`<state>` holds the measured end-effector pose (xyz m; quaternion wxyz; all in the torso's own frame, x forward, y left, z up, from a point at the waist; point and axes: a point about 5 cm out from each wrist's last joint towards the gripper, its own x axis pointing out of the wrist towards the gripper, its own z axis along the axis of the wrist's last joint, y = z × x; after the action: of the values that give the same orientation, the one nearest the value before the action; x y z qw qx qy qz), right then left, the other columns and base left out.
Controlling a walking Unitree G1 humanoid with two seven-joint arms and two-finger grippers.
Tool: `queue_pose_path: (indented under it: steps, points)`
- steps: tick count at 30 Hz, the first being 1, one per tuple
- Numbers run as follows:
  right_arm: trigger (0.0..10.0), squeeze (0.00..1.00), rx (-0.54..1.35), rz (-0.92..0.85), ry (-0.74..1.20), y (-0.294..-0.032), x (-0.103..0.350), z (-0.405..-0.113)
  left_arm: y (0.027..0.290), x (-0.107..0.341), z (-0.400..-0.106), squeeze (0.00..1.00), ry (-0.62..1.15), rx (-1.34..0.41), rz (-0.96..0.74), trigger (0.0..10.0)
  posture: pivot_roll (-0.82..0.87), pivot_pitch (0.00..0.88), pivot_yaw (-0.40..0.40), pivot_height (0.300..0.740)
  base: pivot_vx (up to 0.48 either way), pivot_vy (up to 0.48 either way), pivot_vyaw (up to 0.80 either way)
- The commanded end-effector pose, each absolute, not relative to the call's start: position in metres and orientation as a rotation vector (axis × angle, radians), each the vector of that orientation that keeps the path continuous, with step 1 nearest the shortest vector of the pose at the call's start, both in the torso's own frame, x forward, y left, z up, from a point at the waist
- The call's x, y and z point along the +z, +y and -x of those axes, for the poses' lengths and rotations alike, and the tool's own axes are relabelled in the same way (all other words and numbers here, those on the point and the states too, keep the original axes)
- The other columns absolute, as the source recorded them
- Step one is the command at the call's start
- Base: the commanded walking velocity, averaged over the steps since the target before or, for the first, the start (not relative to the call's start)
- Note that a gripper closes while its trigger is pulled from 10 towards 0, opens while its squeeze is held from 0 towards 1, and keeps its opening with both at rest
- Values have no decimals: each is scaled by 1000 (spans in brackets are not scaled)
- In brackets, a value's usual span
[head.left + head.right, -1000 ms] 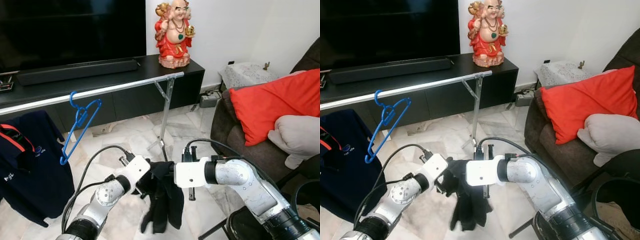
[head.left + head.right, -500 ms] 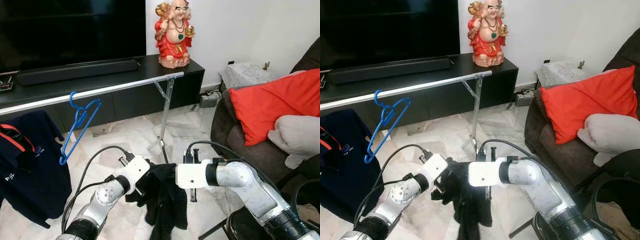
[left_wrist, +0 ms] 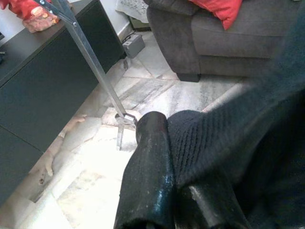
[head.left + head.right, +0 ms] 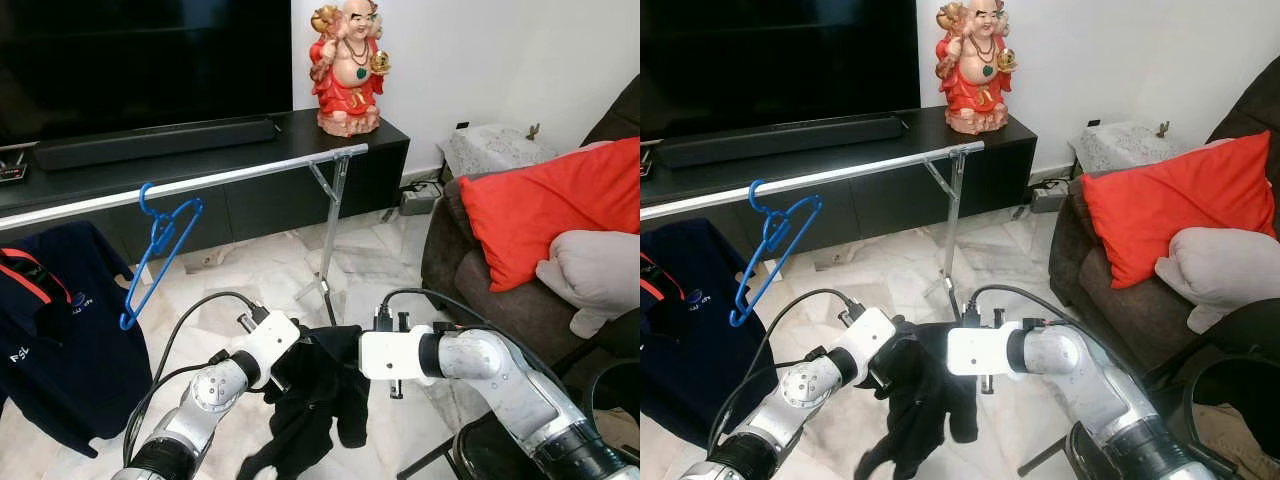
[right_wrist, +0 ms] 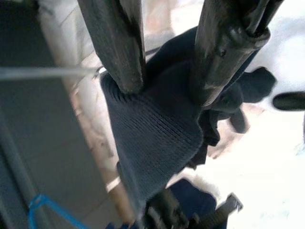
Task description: Hang hanger
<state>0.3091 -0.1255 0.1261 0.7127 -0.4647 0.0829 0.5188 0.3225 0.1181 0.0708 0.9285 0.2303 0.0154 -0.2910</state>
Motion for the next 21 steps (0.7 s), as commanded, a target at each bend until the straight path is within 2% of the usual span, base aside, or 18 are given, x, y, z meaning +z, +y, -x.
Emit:
queue_pose_path:
  steps: [1,7,12,13,14,15,16,21]
  points:
    - [10000,1000,1134,1045,262,-138,120,-306,119,69,-321,0,46,-605,-478,0,14,53,13,740,0,0,0]
    - [10000,1000,1118,1043,350,-149,108,-299,119,69,-321,0,51,-605,-484,0,14,53,13,740,0,0,0]
    - [10000,1000,1003,1006,298,-150,109,-303,118,67,-321,0,67,-612,-500,0,11,56,15,740,0,0,0]
    - [10000,871,972,983,282,-149,111,-305,118,67,-321,0,70,-614,-502,0,11,56,15,740,0,0,0]
    - [10000,404,952,955,266,-148,112,-306,118,66,-321,0,75,-614,-506,0,11,56,15,740,0,0,0]
    - [10000,404,940,936,256,-147,113,-307,117,66,-321,0,78,-614,-509,0,11,56,15,740,0,0,0]
    - [10000,0,910,872,223,-142,116,-309,117,66,-322,0,86,-615,-516,0,12,55,18,740,0,0,0]
    - [10000,0,911,687,146,-125,122,-304,112,69,-330,0,133,-589,-502,0,14,51,20,740,0,0,0]
